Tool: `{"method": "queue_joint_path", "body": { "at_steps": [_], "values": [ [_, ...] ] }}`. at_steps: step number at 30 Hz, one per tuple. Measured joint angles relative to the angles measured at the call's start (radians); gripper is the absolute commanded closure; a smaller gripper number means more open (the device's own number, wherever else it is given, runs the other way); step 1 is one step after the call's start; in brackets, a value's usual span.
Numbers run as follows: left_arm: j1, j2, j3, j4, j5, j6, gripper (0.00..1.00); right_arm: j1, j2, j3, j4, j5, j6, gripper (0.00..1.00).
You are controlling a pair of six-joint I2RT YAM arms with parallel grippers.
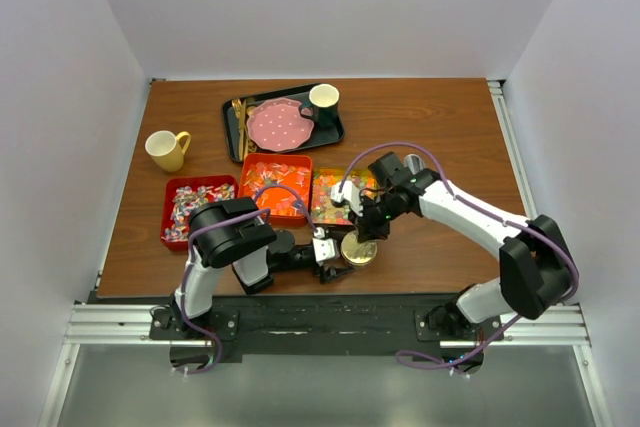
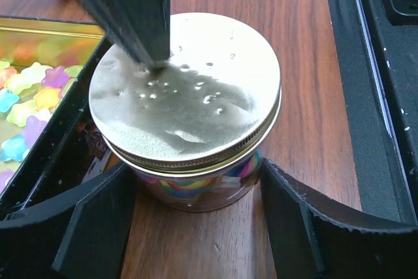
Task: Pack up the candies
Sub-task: Screw the bottle lid onto the packing bottle.
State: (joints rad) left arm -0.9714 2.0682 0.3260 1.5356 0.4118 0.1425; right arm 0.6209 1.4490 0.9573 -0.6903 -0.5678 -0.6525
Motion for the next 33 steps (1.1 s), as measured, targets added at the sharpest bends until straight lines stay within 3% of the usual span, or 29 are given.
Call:
{"method": "queue_joint_path", "body": {
  "at_steps": [6,9,10,12,13,18,19,25,33],
  "values": [
    [-0.001,0.002,0.003,0.000,0.000,0.000,0.51,-0.026,-0.043,-0.025,-0.044,0.008,-0.048,1.00],
    [-0.005,0.005,0.006,0.000,0.000,0.000,0.76,-0.020,-0.053,-0.033,-0.067,0.006,-0.066,1.00],
    [-0.006,0.006,0.008,0.000,0.000,0.000,0.89,-0.018,-0.053,-0.033,-0.072,0.006,-0.072,0.94],
    [-0.006,0.006,0.009,0.000,0.001,0.000,0.99,-0.012,-0.056,-0.032,-0.087,0.005,-0.081,0.75],
    [-0.007,0.006,0.009,0.000,0.001,0.000,1.00,-0.013,-0.059,-0.031,-0.099,0.004,-0.085,0.57],
    [-0.008,0.006,0.009,0.000,0.001,0.004,1.00,-0.059,-0.124,-0.012,-0.171,0.015,-0.127,0.18],
    [-0.008,0.006,0.009,0.000,0.001,0.005,1.00,-0.068,-0.146,-0.006,-0.182,0.023,-0.151,0.03],
    [-0.008,0.006,0.009,0.000,0.003,0.008,1.00,-0.069,-0.190,0.033,-0.248,0.022,-0.339,0.01],
    [-0.009,0.005,0.009,0.000,0.002,0.011,1.00,-0.023,0.013,0.093,-0.292,-0.004,-0.512,0.01]
  ]
}}
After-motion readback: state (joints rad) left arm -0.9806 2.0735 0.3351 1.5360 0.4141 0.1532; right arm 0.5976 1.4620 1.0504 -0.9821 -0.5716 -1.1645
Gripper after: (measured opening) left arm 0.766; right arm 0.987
